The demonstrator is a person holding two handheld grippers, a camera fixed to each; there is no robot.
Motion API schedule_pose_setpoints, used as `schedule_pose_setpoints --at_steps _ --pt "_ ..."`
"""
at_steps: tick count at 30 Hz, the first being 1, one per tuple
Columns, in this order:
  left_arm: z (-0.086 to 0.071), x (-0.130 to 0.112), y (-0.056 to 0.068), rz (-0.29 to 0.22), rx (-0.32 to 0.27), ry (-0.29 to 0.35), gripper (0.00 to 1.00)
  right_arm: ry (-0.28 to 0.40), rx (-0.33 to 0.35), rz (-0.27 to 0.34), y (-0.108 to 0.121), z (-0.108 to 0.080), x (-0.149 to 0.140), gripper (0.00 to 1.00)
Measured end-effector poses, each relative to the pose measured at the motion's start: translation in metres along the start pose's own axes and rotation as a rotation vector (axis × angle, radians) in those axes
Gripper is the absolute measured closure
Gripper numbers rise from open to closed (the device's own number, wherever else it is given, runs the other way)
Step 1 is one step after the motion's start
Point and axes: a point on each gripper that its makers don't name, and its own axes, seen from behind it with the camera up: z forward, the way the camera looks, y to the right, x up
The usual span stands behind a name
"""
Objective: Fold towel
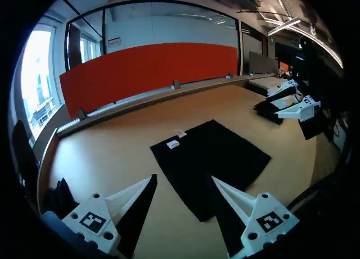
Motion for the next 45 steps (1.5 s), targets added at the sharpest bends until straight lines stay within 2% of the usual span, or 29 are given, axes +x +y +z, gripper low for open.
schedule_pose_setpoints --at_steps 11,20,29,36,45 --pt "0.017 -0.039 0.011 0.004 -0.03 -0.068 0.22 -0.062 0.025 0.001 -0.014 0.018 -0.039 0.0" --pt "0.03 -0.067 0.021 0.038 -0.067 -0.122 0.23 -0.117 0.043 0.001 -0.022 0.031 -0.073 0.0" --pt "0.041 -0.093 0.029 0.035 -0.093 -0.174 0.22 -0.175 0.066 -0.007 -0.03 0.041 -0.106 0.0" --pt "0.047 -0.11 0.035 0.044 -0.116 -0.21 0.22 -0.208 0.087 -0.012 -0.036 0.045 -0.126 0.0" --pt "0.049 -0.127 0.043 0.028 -0.141 -0.258 0.22 -0.242 0.104 -0.021 -0.038 0.046 -0.144 0.0"
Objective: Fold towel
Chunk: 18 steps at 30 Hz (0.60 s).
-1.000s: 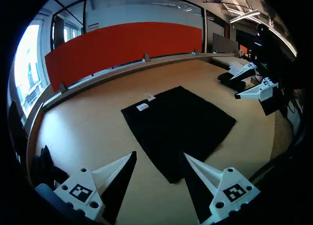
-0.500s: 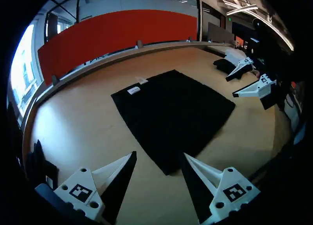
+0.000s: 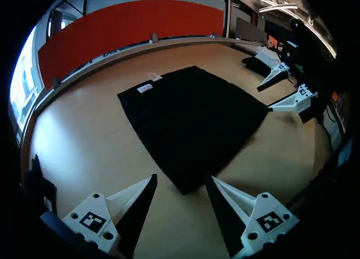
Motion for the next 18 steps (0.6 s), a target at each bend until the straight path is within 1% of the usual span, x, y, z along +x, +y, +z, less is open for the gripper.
schedule_pose_setpoints --at_steps 8,18 --pt "0.004 -0.01 0.003 -0.002 -0.008 -0.036 0.22 -0.018 0.013 -0.005 0.0 0.003 -0.009 0.0" --pt "0.006 -0.011 0.004 0.01 -0.007 -0.038 0.22 -0.044 0.032 -0.037 -0.004 0.005 -0.017 0.02"
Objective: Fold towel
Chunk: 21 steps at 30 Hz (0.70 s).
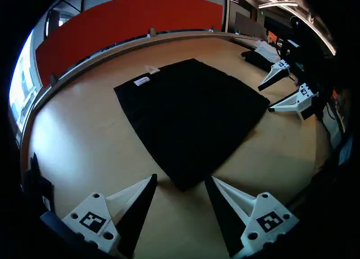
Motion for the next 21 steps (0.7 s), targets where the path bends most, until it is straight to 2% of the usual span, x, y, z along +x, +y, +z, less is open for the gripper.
schedule_pose_setpoints --at_steps 6,9,12,21 --pt "-0.0001 0.0 0.0001 0.0 0.002 0.0 0.22 -0.001 0.006 -0.001 -0.0009 0.0007 -0.0011 0.03" --pt "0.0002 0.0 0.0007 -0.001 0.002 0.0 0.22 0.0 0.015 0.005 -0.0026 0.0008 -0.0024 0.09" --pt "0.0 0.0001 0.0014 -0.001 0.003 -0.001 0.22 0.002 0.029 0.017 -0.0056 0.0015 -0.0036 0.19" --pt "-0.0005 0.0015 0.0052 -0.02 -0.015 -0.007 0.23 0.003 0.033 0.025 -0.0072 0.001 -0.0043 0.22"
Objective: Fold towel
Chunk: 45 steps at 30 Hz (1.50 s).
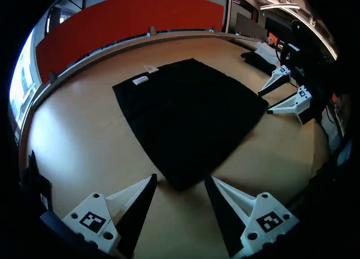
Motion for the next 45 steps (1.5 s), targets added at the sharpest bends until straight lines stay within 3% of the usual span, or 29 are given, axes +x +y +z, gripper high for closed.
schedule_pose_setpoints --at_steps 10,16,25,29,32,36,45 --pt "0.002 0.0 -0.001 0.0 0.023 -0.009 0.26 -0.001 0.005 0.0 -0.002 -0.001 0.0 0.33" --pt "0.002 0.0 -0.007 -0.021 0.046 -0.015 0.47 -0.004 0.009 -0.002 -0.002 -0.001 0.0 0.51" --pt "0.003 0.001 -0.007 -0.031 0.055 -0.027 0.65 -0.007 0.012 -0.001 -0.003 0.001 0.002 0.76" --pt "0.003 0.001 -0.007 -0.043 0.063 -0.032 0.75 -0.01 0.014 0.004 -0.003 0.001 0.002 0.83" --pt "0.003 0.001 -0.007 -0.054 0.072 -0.036 0.84 -0.02 0.016 0.006 -0.004 -0.001 0.002 0.85" --pt "0.003 0.002 -0.004 -0.072 0.067 -0.038 0.87 -0.022 0.01 0.006 -0.003 -0.003 0.004 0.86" --pt "0.001 0.003 0.004 -0.114 0.049 -0.044 0.88 0.0 -0.01 0.014 0.003 -0.007 0.013 0.86"
